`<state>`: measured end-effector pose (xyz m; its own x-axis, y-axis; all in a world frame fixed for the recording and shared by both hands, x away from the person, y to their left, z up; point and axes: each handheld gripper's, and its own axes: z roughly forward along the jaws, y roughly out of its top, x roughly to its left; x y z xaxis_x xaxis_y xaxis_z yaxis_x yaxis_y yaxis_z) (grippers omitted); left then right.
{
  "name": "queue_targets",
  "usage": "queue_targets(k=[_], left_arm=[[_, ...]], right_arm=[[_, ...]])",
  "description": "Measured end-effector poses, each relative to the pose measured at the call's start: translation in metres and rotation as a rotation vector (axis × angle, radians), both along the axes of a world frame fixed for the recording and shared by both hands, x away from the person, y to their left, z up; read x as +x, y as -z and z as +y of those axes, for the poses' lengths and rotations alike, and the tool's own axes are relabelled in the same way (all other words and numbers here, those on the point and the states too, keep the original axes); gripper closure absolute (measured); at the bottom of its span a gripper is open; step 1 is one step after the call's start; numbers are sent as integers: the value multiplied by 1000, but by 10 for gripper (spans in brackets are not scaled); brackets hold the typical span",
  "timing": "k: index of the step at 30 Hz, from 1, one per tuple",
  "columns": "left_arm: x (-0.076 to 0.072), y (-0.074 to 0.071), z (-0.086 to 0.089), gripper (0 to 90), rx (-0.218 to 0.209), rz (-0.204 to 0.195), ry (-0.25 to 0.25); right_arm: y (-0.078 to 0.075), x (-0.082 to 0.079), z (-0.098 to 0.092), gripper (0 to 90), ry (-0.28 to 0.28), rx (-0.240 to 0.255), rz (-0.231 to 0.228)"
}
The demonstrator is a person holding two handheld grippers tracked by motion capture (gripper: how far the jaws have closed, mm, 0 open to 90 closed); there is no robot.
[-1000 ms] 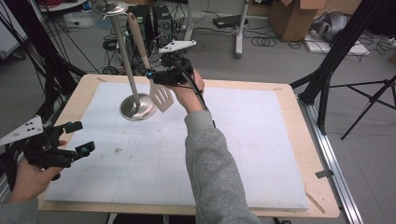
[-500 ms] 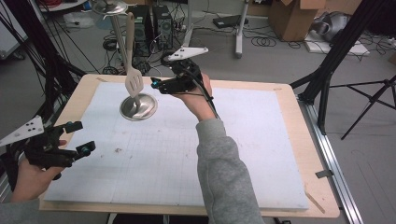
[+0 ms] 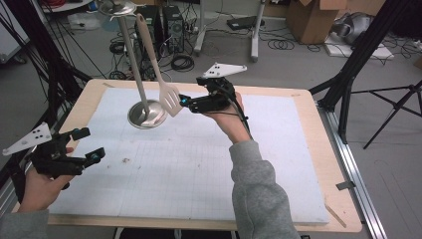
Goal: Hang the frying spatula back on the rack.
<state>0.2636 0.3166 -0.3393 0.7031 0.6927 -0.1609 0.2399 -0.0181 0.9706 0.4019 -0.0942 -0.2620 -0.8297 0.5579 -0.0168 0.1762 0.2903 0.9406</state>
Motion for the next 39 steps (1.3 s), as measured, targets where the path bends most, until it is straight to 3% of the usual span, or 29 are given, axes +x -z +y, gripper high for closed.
queue_targets(k=[10,18,39], left_arm=[[5,2,2,18,-4,-3,-26],[9,4,4,18,-17,5,-16],[9,12,6,18,-5,-13,-79]], right_arm=[[12,-8,-17,161,-30,-3,16],[19,-15,-36,161,-53,23,24],[52,-48,-124,160,2,119,47]])
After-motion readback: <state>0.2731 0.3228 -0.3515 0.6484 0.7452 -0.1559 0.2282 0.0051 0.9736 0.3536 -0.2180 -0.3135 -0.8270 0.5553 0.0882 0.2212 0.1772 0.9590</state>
